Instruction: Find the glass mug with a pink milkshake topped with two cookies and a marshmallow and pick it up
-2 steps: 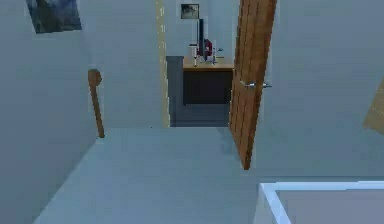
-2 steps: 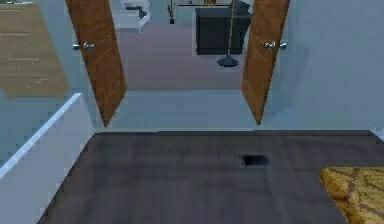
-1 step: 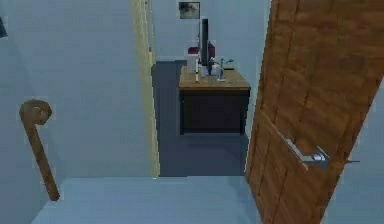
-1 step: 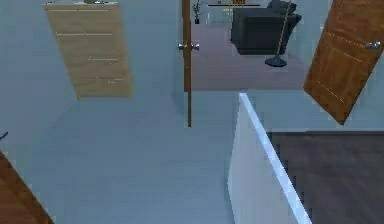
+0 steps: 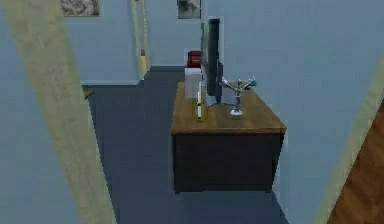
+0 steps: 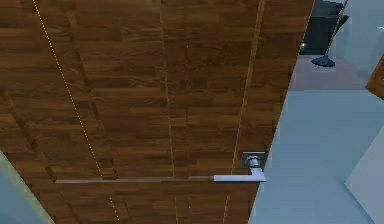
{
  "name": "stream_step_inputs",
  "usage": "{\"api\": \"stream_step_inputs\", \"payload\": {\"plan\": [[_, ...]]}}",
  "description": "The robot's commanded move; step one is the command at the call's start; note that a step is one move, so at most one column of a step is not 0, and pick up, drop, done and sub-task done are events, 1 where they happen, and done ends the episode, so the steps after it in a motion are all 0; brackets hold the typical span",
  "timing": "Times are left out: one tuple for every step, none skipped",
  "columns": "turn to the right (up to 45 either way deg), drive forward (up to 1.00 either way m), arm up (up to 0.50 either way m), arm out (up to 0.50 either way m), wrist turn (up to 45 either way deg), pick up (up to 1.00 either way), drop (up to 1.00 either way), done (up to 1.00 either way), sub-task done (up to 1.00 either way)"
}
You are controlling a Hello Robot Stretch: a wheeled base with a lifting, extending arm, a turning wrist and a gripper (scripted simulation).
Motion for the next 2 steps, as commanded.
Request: {"api": "stream_step_inputs", "payload": {"plan": [[-3.0,0.00,0.00,0.00,0.0,0.00,0.00,0.00,0.00],[15.0,0.00,0.00,0.00,0.0,0.00,0.00,0.00,0.00]]}}
